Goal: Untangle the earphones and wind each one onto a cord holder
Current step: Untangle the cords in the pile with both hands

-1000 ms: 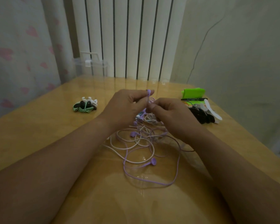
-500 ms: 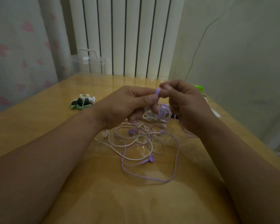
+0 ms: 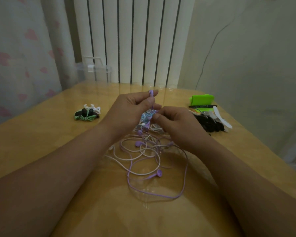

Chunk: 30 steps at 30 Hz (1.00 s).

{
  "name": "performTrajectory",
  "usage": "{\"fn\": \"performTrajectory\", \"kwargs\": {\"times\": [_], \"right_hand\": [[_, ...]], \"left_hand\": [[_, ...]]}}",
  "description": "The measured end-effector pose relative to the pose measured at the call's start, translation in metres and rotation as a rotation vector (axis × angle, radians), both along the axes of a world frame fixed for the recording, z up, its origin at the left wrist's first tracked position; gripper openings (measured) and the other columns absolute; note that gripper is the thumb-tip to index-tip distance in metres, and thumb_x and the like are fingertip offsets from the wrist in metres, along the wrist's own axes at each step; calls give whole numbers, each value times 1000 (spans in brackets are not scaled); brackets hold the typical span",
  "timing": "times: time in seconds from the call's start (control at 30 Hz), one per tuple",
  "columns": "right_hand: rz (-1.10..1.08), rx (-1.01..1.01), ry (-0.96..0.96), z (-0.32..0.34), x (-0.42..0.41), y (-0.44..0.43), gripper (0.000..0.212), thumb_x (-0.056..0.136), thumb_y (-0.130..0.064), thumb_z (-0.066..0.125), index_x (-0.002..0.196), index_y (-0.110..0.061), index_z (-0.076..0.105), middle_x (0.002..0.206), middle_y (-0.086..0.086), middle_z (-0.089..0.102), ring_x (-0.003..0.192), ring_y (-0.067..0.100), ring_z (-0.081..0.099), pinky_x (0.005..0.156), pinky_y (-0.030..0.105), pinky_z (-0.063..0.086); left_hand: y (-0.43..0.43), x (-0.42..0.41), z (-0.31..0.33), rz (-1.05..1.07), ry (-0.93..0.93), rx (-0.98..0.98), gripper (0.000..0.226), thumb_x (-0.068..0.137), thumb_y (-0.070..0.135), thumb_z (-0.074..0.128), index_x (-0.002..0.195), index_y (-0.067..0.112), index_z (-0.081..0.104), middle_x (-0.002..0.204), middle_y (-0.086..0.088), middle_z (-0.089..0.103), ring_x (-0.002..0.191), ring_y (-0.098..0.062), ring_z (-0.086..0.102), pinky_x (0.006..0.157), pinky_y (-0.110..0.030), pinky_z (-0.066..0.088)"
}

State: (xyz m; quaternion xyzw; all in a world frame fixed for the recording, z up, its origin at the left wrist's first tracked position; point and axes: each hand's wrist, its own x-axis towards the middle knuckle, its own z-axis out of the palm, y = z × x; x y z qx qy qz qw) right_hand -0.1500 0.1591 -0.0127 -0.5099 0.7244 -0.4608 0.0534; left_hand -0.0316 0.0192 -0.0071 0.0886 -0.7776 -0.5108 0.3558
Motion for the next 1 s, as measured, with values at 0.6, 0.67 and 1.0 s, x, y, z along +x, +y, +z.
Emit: {"fn": "performTrajectory", "kwargs": {"times": [0.6, 0.67, 1.0], "right_hand": [[-58, -310, -225, 15, -18, 9, 13, 103, -11, 60, 111, -14, 69, 84, -8, 71, 67, -4, 61, 59, 14, 46], [-55, -235, -184, 12, -17, 8, 13, 105, -23, 60, 106, -15, 71, 80, -7, 70, 63, -4, 58, 57, 17, 45], [-3, 46, 137, 1, 0, -1, 24, 107, -36, 56, 107, -23, 76, 73, 3, 68, 62, 13, 59, 59, 29, 46]], "left_hand": [[1, 9, 10, -413, -255, -77, 31, 107, 25, 54, 95, 5, 74, 85, 11, 74, 52, -18, 42, 50, -22, 38], [3, 10, 13, -491, -175, 118, 30, 105, 29, 53, 102, 10, 75, 92, 1, 74, 46, -14, 35, 45, -19, 31], [-3, -3, 1, -70, 25, 109, 34, 108, 23, 55, 140, 19, 64, 117, -1, 78, 60, 1, 63, 61, -10, 50]]}}
